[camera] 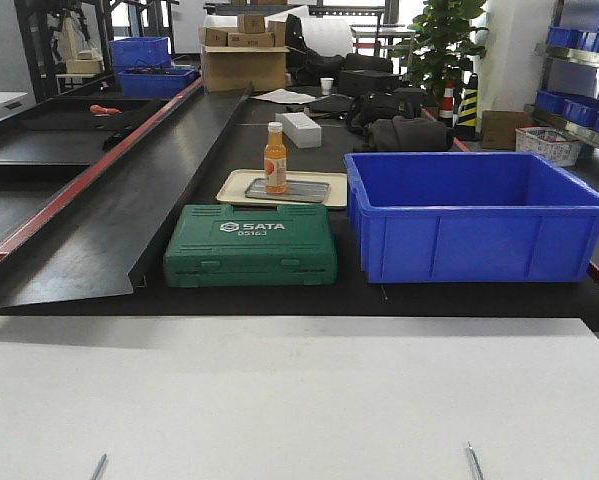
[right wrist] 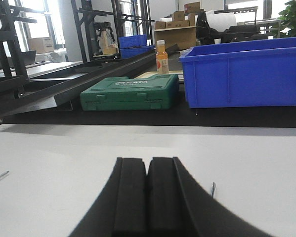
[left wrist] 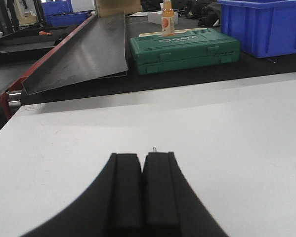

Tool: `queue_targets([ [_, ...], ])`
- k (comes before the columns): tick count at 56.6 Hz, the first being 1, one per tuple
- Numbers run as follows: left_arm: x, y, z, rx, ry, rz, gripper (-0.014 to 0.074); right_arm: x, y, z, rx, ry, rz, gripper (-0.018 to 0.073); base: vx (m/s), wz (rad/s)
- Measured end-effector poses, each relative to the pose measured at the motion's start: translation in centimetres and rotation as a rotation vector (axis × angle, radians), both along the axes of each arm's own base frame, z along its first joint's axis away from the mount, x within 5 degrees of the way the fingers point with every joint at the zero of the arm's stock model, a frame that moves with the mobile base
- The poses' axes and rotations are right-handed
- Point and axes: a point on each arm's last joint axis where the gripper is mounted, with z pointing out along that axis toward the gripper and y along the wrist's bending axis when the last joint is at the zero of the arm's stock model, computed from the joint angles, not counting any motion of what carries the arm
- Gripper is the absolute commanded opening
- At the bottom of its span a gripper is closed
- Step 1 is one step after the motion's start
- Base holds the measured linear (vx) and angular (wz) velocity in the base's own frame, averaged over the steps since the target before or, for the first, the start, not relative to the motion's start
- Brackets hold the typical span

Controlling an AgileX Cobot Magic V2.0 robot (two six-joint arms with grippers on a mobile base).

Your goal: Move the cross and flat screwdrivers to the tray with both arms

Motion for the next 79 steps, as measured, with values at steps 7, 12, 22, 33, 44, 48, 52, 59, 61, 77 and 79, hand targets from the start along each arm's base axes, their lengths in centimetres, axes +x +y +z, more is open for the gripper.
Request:
queue_targets([
  [7,0.0,0.0,0.0,0.000,0.000,0.000,0.0002,0.0,0.0,0.0,0.000,0.000,0.000,-0.0008,0.00,0.00],
  [12,0.0,0.0,0.0,0.000,0.000,0.000,0.0002,0.0,0.0,0.0,0.000,0.000,0.000,-0.0008,0.00,0.00],
  [22,0.0,0.0,0.0,0.000,0.000,0.000,0.0002,0.0,0.0,0.0,0.000,0.000,0.000,-0.0008,0.00,0.00],
  [33,0.0,0.0,0.0,0.001,0.000,0.000,0.0002,0.0,0.0,0.0,0.000,0.000,0.000,-0.0008,0.00,0.00],
  [44,0.0,0.0,0.0,0.001,0.000,0.000,0.0002,0.0,0.0,0.0,0.000,0.000,0.000,-0.0008,0.00,0.00],
  [48,0.0,0.0,0.0,0.001,0.000,0.000,0.0002,0.0,0.0,0.0,0.000,0.000,0.000,-0.0008,0.00,0.00],
  [52,0.0,0.0,0.0,0.001,0.000,0.000,0.0002,0.0,0.0,0.0,0.000,0.000,0.000,-0.0008,0.00,0.00],
  [59,0.0,0.0,0.0,0.002,0.000,0.000,0.0002,0.0,0.0,0.0,0.000,0.000,0.000,-0.0008,0.00,0.00],
  [61,0.0,0.0,0.0,0.002,0.000,0.000,0.0002,0.0,0.0,0.0,0.000,0.000,0.000,-0.0008,0.00,0.00],
  [77,0.1,0.1,1.0,-0.051,-0.103,0.010,0.0002,0.0,0.0,0.5,0.012,-0.049,0.004,-0.0008,0.00,0.00],
  [79,0.1,0.1,1.2,-0.059,-0.132,0.013,0.0002,-0.1,0.0,0.7,0.018,-0.071,0.005,-0.0008,0.00,0.00],
])
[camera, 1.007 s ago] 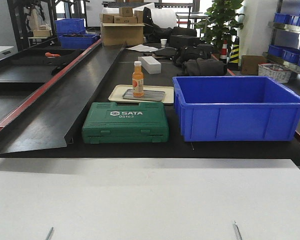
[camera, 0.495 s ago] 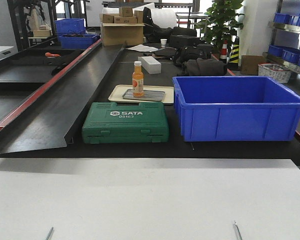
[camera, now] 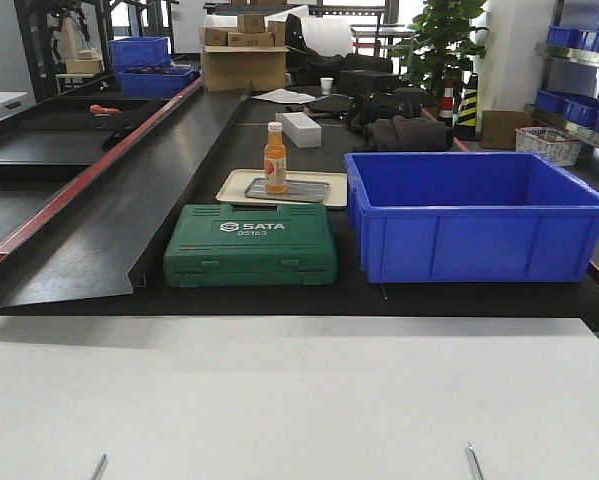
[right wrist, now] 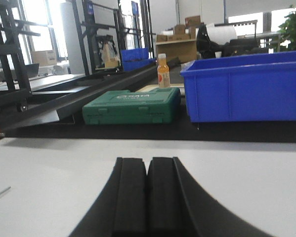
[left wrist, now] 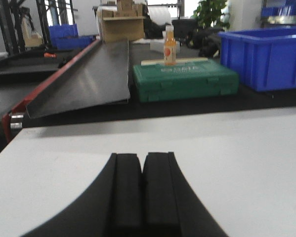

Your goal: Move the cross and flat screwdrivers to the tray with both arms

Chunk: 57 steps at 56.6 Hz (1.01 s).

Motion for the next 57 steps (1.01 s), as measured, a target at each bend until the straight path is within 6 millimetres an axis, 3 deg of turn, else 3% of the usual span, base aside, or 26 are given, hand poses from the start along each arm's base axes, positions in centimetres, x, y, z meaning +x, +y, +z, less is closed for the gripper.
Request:
queue_targets([
  [19,-0.5,0.3,2.9,-0.058,-0.262,0.024,0.0002,-0.4,0.0,2.4,0.045,-0.160,0.009,-0.0008,0.00,0.00],
  [32,-0.9,0.2,10.4,-0.055,-0.261,0.003,0.0005,-1.4,-0.5,9.9,-0.095,-0.149,-0.031,-0.0008,0.00,0.00],
  [42,1.6,-0.1,14.8,-0.043,-0.156,-0.005,0.0022,1.0,-0.2,12.5,-0.275,0.023,-0.061,-0.0006,0.00,0.00],
  [46,3.4,-0.3,15.0,-0.038,-0.093,-0.004,0.0024,2.7,0.2,12.5,-0.311,0.089,-0.056,-0.0004,0.00,0.00],
  [57,7.8,-0.6,12.1,-0.019,0.174,-0.008,0.0046,6.7,1.4,11.1,-0.303,0.224,-0.030,0.0013,0.00,0.00],
])
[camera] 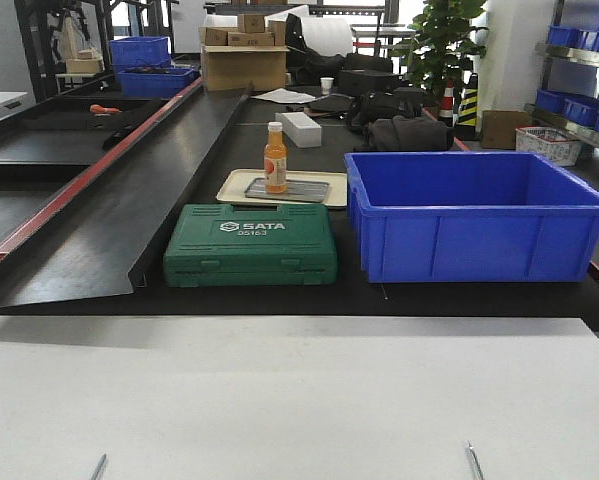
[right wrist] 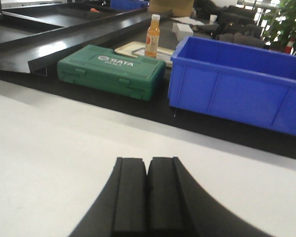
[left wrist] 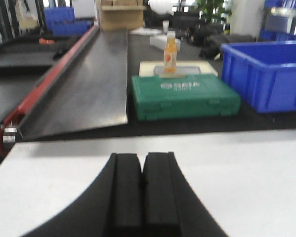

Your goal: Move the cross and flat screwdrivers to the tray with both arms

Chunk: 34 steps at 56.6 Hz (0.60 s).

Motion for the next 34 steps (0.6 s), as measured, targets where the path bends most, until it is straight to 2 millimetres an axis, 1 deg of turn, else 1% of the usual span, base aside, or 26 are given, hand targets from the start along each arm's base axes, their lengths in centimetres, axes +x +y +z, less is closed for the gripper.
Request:
queue_targets([
  [7,1.7,-0.1,-1.4,0.007,0.107,-0.002,0.0101,1.9,0.5,-1.5,-0.022,0.108,-0.003,0.0062,0.00,0.00],
  [12,2.5,-0.2,-2.1,0.011,0.150,-0.002,0.0183,3.0,0.8,-2.5,-0.039,0.179,-0.005,0.0123,0.00,0.00],
  [16,2.9,-0.2,-2.5,0.012,0.175,-0.002,0.0260,3.6,1.0,-3.1,-0.050,0.217,-0.006,0.0183,0.00,0.00],
  [21,3.6,-0.3,-3.1,0.015,0.209,-0.002,0.0372,4.2,1.1,-3.8,-0.060,0.256,-0.006,0.0291,0.00,0.00],
  [26,4.1,-0.3,-3.6,0.017,0.233,-0.001,0.0452,4.8,1.3,-4.5,-0.068,0.293,-0.006,0.0381,0.00,0.00],
  [30,4.5,-0.3,-4.0,0.015,0.253,0.000,0.0484,5.3,1.4,-5.0,-0.073,0.324,-0.007,0.0428,0.00,0.00],
  [34,4.8,-0.4,-4.3,0.015,0.274,0.000,0.0493,5.8,1.6,-5.8,-0.043,0.371,-0.019,0.0468,0.00,0.00],
])
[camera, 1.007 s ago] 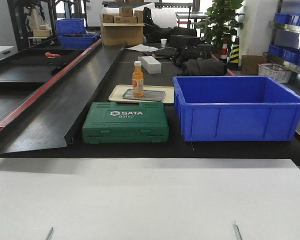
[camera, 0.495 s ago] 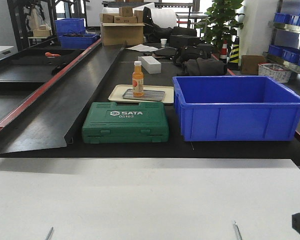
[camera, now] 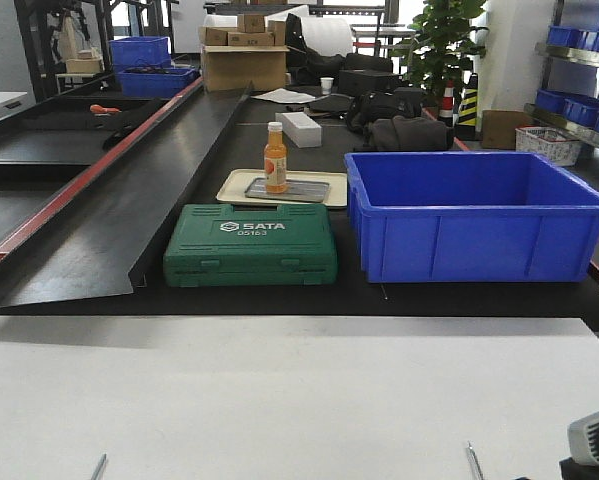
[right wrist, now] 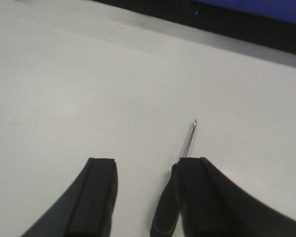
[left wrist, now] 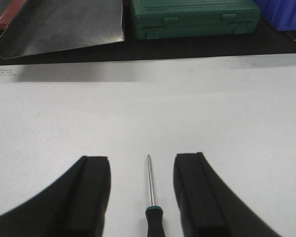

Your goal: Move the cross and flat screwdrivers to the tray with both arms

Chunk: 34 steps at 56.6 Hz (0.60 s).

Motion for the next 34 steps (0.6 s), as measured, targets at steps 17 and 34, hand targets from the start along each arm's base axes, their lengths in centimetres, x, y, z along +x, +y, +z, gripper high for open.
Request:
queue_targets([
  [17,1.1,-0.2,-1.9,0.006,0.163,-0.009,0.0493,1.9,0.4,-1.1,0.106,0.251,-0.135,0.0512,0.00,0.00],
  [34,4.9,-0.6,-3.0,-0.026,0.391,0.001,0.0493,9.0,-3.4,0.3,0.054,0.489,-0.389,0.0512,0.00,0.00],
])
